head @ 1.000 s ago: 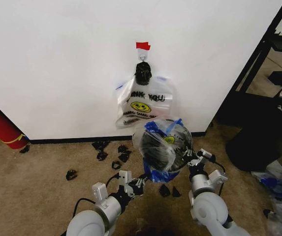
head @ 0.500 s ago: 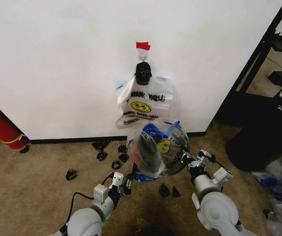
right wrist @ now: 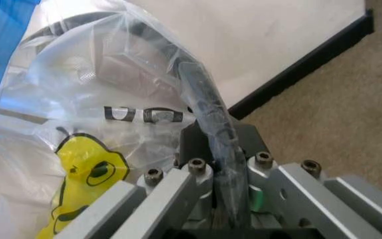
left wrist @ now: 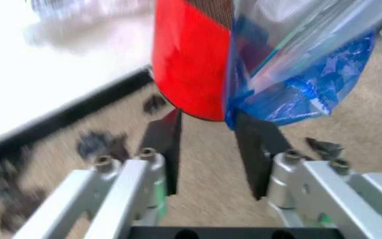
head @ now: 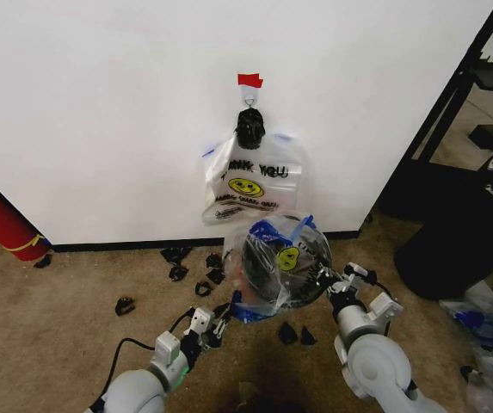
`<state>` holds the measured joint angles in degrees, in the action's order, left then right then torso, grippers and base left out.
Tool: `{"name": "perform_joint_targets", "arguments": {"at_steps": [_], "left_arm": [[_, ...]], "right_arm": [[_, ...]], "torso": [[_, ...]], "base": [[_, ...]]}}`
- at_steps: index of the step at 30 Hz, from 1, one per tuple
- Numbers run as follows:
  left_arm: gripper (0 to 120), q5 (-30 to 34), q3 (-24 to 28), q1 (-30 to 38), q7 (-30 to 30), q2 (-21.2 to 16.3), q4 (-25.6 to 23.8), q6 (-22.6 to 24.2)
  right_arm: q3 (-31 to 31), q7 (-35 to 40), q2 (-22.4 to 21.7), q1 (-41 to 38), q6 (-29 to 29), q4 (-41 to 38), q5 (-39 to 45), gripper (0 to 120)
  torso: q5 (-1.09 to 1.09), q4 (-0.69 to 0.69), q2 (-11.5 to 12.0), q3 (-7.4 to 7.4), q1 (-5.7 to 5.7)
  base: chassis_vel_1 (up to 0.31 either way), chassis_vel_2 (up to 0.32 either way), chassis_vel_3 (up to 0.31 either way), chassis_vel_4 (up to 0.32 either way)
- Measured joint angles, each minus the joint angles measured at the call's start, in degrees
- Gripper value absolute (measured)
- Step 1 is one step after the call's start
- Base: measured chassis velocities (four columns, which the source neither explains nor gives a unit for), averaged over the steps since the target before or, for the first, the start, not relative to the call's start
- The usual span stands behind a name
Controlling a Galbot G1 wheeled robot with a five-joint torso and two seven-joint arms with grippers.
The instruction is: Pick up the garbage bag from the wall and place it over the trash bin.
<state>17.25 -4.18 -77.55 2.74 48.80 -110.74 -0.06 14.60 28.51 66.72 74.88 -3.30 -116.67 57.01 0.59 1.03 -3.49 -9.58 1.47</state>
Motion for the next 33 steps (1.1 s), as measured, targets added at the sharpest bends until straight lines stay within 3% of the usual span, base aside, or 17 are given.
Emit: {"name": "perform_joint_targets", "arguments": {"at_steps": [8,15,18,23,28,33], "left_arm": [[68,-9.4,-3.5,2.6,4.9,0.1,0.2,-8.3],[92,-15.0,-3.6,6.0,6.9,0.7,-2.4,-17.0],[99,-20.2,-2.7,6.4,6.5,1.4,-3.6,-18.2],[100,-28.6,-1.6,7.3,3.2,2.6,-3.2,-17.2],[91,-31.9,-0.3,8.2,-1.3,3.0,-2.3,-14.2],[70,-34.5,0.2,8.4,-5.6,3.4,-1.5,-11.8]], "right_arm": [[-0.4,-1.3,-0.4,0.1,1.7,1.5,-5.3,0],[-3.1,-5.0,-1.2,1.8,4.6,2.1,-16.3,0],[-4.5,-6.8,-1.2,2.4,7.0,2.7,-22.7,0],[-6.1,-9.0,-1.1,2.7,9.7,3.2,-30.3,0],[-7.7,-10.6,-1.0,3.2,11.7,3.2,-36.6,0],[-9.0,-11.5,-0.7,3.5,12.9,3.1,-40.5,0]], "torso": [[0.0,0.01,0.0,0.0,0.0],[-0.02,0.02,0.0,0.0,0.0],[-0.01,0.01,0.0,0.0,0.0],[0.0,0.01,0.0,0.0,0.0],[0.0,0.01,0.0,0.0,0.0],[-0.01,0.01,0.0,0.0,0.0]], "base": [[0.0,0.0,0.0,0.0],[0.0,0.0,0.0,0.0],[0.0,0.0,0.0,0.0],[0.0,0.0,0.0,0.0],[0.0,0.0,0.0,0.0],[0.0,0.0,0.0,0.0]]}}
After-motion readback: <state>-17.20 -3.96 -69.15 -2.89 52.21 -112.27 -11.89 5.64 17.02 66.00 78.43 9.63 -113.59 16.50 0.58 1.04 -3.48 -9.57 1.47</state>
